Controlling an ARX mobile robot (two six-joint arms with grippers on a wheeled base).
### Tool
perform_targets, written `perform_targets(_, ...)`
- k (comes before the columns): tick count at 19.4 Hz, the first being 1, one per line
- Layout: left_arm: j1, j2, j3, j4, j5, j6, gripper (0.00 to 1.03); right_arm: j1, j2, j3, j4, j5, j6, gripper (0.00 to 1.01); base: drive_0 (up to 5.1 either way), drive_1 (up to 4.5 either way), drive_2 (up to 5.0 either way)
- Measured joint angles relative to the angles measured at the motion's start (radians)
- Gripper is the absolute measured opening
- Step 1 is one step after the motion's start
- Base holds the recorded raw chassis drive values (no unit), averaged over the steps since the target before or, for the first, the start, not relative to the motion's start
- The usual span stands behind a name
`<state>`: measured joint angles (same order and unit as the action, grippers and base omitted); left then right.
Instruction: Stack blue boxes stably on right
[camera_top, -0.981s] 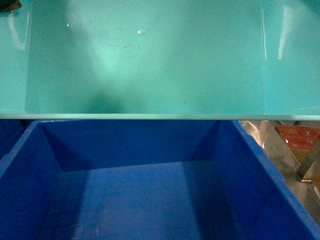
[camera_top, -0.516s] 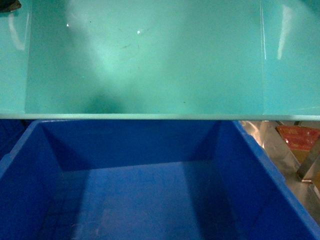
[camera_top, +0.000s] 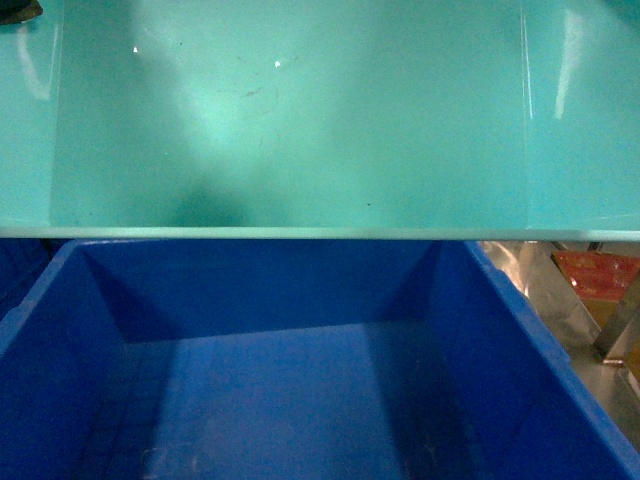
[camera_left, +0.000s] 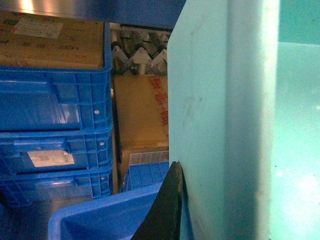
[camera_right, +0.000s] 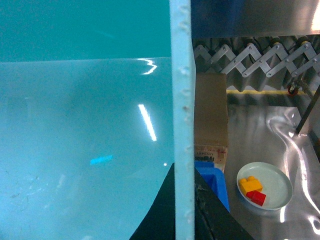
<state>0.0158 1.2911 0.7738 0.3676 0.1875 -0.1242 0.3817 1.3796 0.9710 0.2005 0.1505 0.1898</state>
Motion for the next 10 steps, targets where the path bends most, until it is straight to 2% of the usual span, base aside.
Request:
perform_targets(4, 0.0, 0.0, 0.0, -0.007, 0.002, -0.001, 0.06, 0.0, 0.0, 0.0, 0.0, 0.0, 0.0, 0.02, 0.0, 0.0, 0.0)
perform_targets(6, -0.013, 0.006, 0.032, -0.109, 0.003, -0.039, 0.06, -0.006, 0.0, 0.0, -0.03, -0.015, 0.0, 0.02, 0.0, 0.0, 0.0)
perform_targets(10, -0.054, 0.063, 0.097, -0.19, -0.021, -0.046, 0.06, -0.078, 0.031, 0.024, -0.102, -0.137, 0.025, 0.02, 0.0, 0.0, 0.0)
